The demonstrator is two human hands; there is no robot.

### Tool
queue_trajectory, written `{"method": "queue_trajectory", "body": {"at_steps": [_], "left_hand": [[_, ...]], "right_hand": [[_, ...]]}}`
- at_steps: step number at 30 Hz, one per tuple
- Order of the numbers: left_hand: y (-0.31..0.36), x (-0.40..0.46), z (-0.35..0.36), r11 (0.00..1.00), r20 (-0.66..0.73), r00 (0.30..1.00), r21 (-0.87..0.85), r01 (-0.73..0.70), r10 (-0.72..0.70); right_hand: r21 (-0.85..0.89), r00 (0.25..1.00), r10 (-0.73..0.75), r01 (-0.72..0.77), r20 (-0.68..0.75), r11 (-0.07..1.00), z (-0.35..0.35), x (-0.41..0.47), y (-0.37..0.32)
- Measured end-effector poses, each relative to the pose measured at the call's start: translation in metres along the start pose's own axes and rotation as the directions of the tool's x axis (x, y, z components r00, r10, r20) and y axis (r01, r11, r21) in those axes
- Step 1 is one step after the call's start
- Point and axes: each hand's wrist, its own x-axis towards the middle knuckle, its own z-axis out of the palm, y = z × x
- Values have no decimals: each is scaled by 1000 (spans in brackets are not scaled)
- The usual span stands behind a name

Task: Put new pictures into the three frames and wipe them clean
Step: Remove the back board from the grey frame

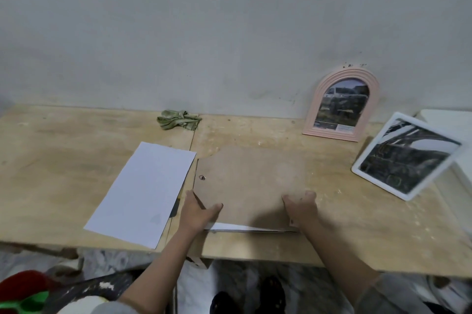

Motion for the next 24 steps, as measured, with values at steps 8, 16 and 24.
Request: {"method": "queue_trajectory", "body": {"at_steps": [8,16,24], "left_hand": [[18,6,-5,998,-118,991,5,-57,57],[58,-21,57,996,6,997,33,-83,83],[91,-89,167,982,173,982,155,-109,81]], "right_hand": [[69,995,-74,78,-66,995,-8,-7,-18],[-128,965,-9,-25,-261,991,-70,11,13],[-301,939,65,-173,-337,938,-167,10,104]]}}
